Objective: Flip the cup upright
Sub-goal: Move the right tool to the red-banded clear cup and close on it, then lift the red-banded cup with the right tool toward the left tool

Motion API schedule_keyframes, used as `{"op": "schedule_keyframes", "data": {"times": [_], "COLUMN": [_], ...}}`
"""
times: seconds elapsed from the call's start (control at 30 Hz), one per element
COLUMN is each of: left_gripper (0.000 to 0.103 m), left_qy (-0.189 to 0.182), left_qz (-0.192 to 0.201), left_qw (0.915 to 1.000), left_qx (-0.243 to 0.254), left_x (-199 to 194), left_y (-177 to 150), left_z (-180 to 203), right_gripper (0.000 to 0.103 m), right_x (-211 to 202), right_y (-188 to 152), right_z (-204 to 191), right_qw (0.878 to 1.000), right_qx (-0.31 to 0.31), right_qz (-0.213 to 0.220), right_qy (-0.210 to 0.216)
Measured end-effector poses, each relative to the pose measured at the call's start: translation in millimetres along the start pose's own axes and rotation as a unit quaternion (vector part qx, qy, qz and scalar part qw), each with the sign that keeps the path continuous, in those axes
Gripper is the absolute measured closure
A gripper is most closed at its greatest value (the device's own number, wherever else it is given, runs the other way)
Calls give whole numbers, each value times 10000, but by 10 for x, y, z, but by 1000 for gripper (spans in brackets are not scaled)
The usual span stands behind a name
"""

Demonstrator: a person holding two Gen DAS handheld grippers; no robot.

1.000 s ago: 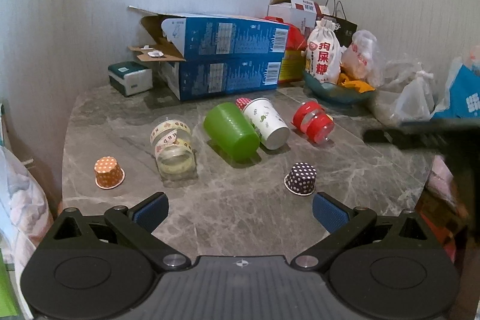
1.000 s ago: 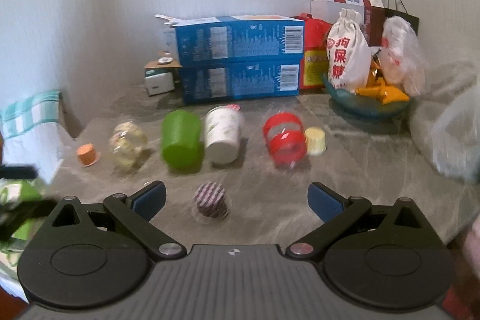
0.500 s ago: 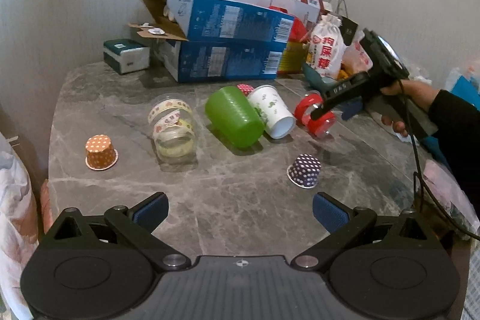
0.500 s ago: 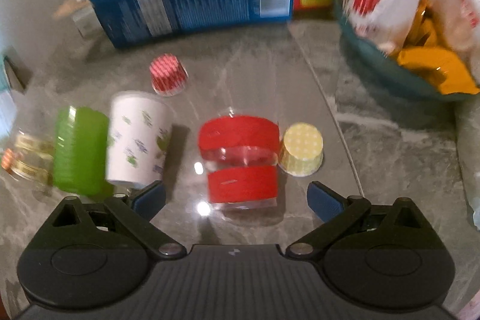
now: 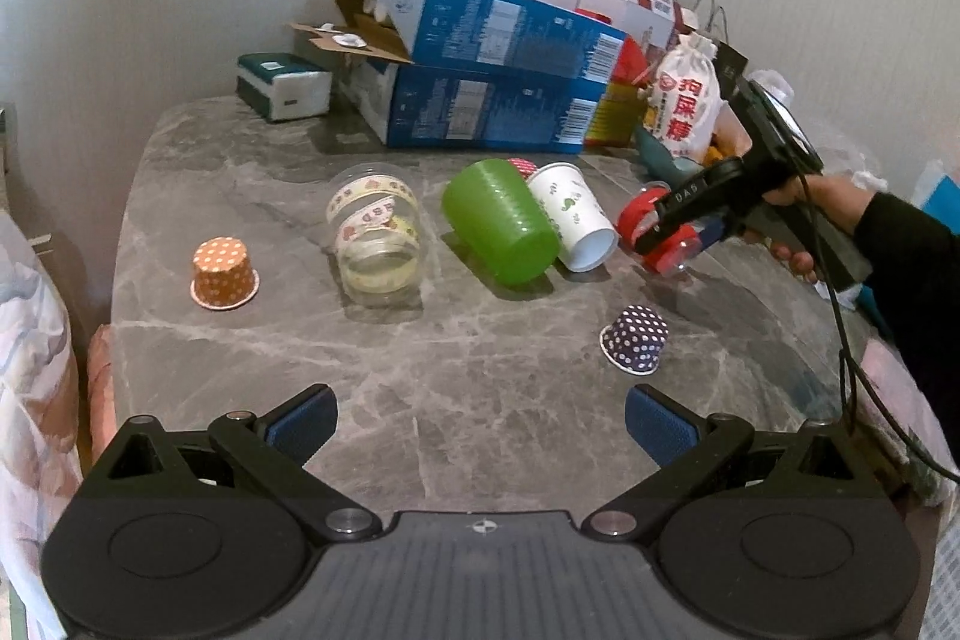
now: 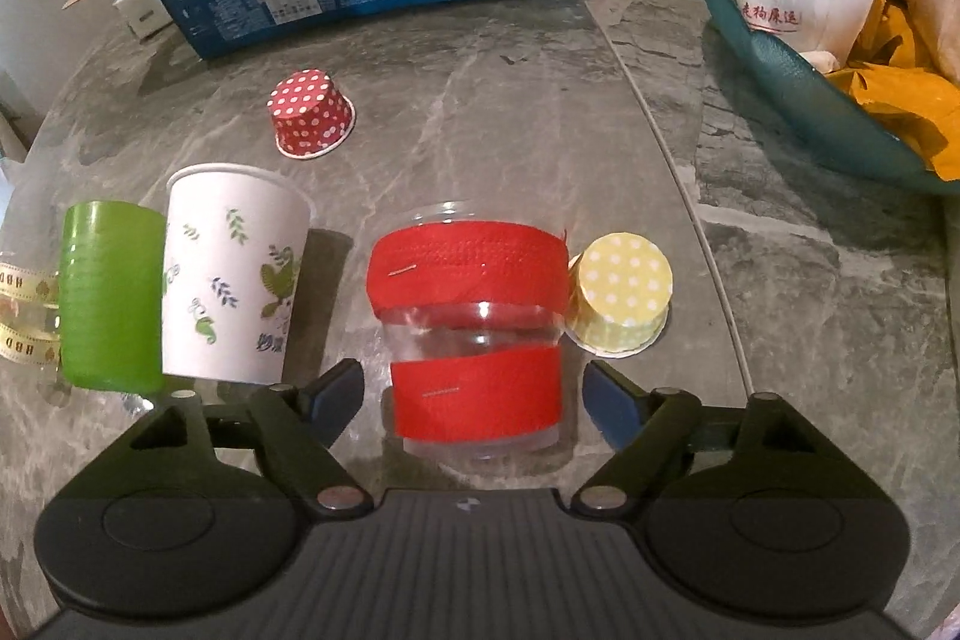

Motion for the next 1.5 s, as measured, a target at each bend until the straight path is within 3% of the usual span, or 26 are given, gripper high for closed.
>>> {"op": "schedule_keyframes", "data": {"times": [0.03,0.2,0.33,0.47,0.57,0.73,0.9,1.1,1.33,1.5], "left_gripper": [0,0,0,0,0,0,0,0,0,0], "left_qy": [3,37,50,126,109,120,106,65,-63,-380], "left_qz": [4,63,84,138,224,133,-37,-228,-424,-636], "left_qw": [10000,9999,9998,9995,9991,9991,9984,9972,9956,9916], "left_qx": [-18,-105,-163,-269,-357,-374,-555,-703,-831,-1058], "left_x": [-7,-62,-128,-260,-353,-405,-431,-391,-298,-200], "left_y": [1,2,12,37,51,-18,-140,-273,-329,-300], "left_z": [-10,-62,-107,-185,-235,-302,-402,-462,-465,-430], "right_gripper": [44,46,46,46,46,46,46,46,45,43], "right_x": [7,-205,-912,-1557,-1623,-1228,-916,-875,-844,-852], "right_y": [-6,-59,-242,-692,-1142,-1660,-1746,-1898,-1971,-2000], "right_z": [-5,-98,-389,-858,-1215,-1583,-1724,-1834,-1839,-1865], "right_qw": [10000,9996,9946,9846,9829,9796,9793,9792,9811,9826], "right_qx": [20,21,-15,28,96,407,599,700,680,546], "right_qz": [-9,260,941,1376,1068,321,19,-229,-213,-173], "right_qy": [31,109,446,1080,1499,1941,1932,1893,1799,1769]}}
Point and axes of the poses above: each gripper's, at about its wrist camera, not at the fingertips, and x roughly the way its jaws point, z to its right, y to its top, the point moved 5 cm from there along x, roughly the way its jaws point, and after that the axes turned 7 degrees about z, right-handed, at the moved point
